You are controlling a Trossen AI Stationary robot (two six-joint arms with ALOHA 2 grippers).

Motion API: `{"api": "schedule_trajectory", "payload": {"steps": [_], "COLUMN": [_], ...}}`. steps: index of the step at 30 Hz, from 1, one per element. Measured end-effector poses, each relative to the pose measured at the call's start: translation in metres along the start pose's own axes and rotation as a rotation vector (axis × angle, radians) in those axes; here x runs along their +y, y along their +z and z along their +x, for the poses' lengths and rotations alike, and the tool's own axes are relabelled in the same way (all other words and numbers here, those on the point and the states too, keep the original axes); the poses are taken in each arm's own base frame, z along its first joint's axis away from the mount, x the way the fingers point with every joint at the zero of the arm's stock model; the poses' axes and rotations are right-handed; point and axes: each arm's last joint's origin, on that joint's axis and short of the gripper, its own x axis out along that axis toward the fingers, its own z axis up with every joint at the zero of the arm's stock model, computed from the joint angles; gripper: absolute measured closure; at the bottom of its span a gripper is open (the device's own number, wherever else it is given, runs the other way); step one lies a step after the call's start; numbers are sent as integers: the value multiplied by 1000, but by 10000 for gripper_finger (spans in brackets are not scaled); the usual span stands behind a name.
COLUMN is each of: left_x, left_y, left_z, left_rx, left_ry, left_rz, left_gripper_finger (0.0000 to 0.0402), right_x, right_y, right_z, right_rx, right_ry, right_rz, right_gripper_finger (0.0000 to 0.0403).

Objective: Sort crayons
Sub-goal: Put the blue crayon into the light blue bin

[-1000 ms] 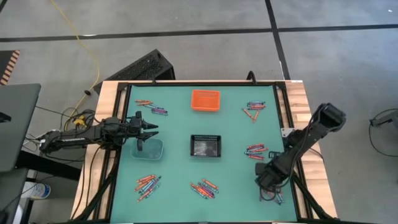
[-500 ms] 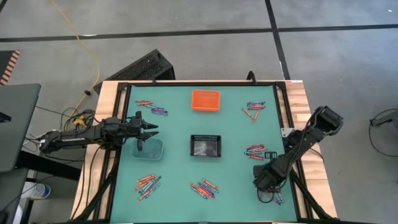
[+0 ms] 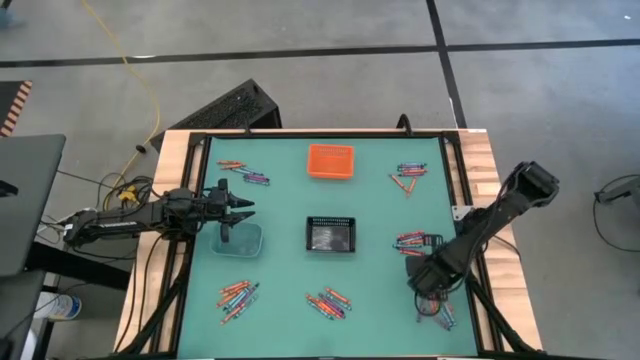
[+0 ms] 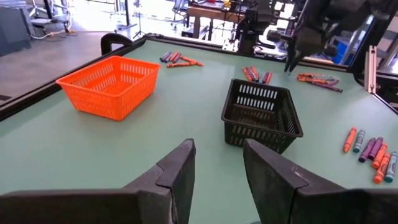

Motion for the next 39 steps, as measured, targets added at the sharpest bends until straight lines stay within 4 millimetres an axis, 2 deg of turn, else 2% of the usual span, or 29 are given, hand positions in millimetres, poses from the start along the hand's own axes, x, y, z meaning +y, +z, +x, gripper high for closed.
{"api": "schedule_trajectory", "payload": {"steps": [5,10,14,20,26,31,34,39], "left_x": [0,0,0,0,0,0,0,0], "left_y": [0,0,0,0,0,0,0,0], "left_z": [0,0,0,0,0,0,0,0], "left_rx": [0,0,0,0,0,0,0,0], "left_ry": [0,0,0,0,0,0,0,0], "left_rz": [0,0,0,0,0,0,0,0], "left_gripper_finger": [276,276,276,276,276,276,276,276], "right_x": [-11,-18,-18,-14,-18,-28,-32,-29], "right_y": [6,25,49,100,154,196,224,271], "right_z": [-15,-38,-58,-77,-72,-61,-56,-43], "right_rx": [-152,-337,-550,-952,-1269,-1473,-1537,-1536], "right_ry": [4,8,15,56,31,48,32,36], "right_rz": [12,5,-60,-168,-202,-136,-99,-144], "right_gripper_finger": [399,399,399,399,399,400,400,400]}}
